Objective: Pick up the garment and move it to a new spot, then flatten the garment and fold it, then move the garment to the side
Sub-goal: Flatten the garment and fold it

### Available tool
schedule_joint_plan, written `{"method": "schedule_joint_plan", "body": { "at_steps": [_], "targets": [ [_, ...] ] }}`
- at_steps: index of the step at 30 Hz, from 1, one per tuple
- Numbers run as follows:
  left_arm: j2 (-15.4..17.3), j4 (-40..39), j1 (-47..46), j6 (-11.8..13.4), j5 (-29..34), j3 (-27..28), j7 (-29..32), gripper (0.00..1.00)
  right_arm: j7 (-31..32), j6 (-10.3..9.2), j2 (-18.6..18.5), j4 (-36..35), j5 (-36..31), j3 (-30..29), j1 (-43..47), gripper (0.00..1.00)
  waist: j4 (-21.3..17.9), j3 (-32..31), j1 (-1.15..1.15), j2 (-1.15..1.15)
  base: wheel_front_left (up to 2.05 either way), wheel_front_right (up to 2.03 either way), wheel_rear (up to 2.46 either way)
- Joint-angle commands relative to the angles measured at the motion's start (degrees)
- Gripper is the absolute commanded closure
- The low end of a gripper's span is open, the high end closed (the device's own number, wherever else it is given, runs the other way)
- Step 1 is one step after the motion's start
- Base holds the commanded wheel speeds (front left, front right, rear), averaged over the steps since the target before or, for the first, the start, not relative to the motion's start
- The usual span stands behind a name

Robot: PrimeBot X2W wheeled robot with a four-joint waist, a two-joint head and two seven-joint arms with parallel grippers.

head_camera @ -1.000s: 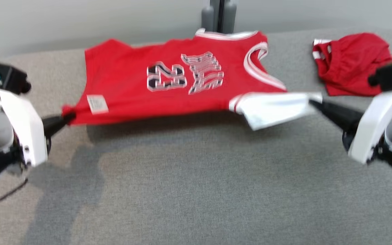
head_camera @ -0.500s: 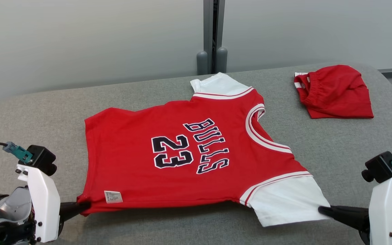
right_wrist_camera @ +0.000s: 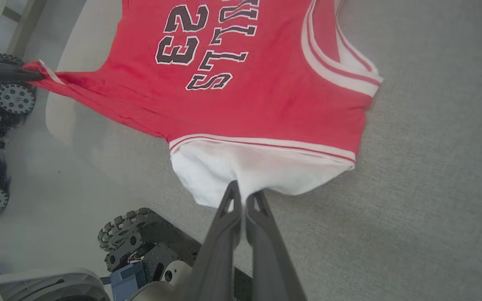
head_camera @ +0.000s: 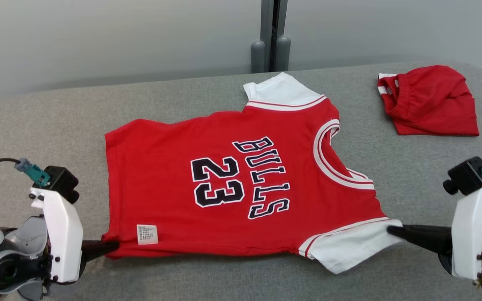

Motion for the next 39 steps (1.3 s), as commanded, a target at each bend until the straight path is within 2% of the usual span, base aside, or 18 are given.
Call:
{"method": "schedule_joint_plan", "body": {
  "at_steps": [1, 11, 16, 21, 31, 39],
  "targets": [
    [-0.3, 0.5, -0.6, 0.3, -0.1, 0.3, 0.3, 1.0, 0.7, 0.02, 0.6, 0.5, -0.5, -0.4, -0.8, 1.0, 0.4, 1.3, 0.0, 0.0, 0.0, 0.0, 0.0],
    [-5.8, 8.2, -8.0, -1.5, -1.4, 2.3, 5.7, 1.0, 12.2, 0.03, 12.1, 12.0, -5.4, -9.3, -10.6, 1.0, 1.8, 7.1, 0.0, 0.0, 0.0, 0.0, 0.0],
    [-8.3, 12.1, -10.0, -2.8, -1.0, 2.7, 6.4, 1.0, 14.8, 0.03, 17.2, 17.4, -8.4, -13.0, -14.4, 1.0, 2.6, 8.2, 0.0, 0.0, 0.0, 0.0, 0.0],
    [-10.2, 15.0, -11.0, -3.9, -0.8, 2.9, 6.7, 1.0, 14.5, 0.03, 21.3, 19.7, -11.1, -15.7, -17.4, 1.0, 3.0, 9.1, 0.0, 0.0, 0.0, 0.0, 0.0],
    [-11.8, 18.3, -12.7, -5.5, -0.6, 3.2, 7.3, 1.0, 12.4, 0.03, 25.1, 23.3, -16.2, -18.5, -21.8, 1.0, 3.6, 10.6, 0.0, 0.0, 0.0, 0.0, 0.0],
    [-13.1, 21.1, -13.2, -6.0, -0.4, 3.4, 7.2, 1.0, 9.2, 0.03, 26.9, 25.2, -17.6, -17.9, -23.8, 1.0, 3.7, 11.5, 0.0, 0.0, 0.0, 0.0, 0.0]
  ]
}}
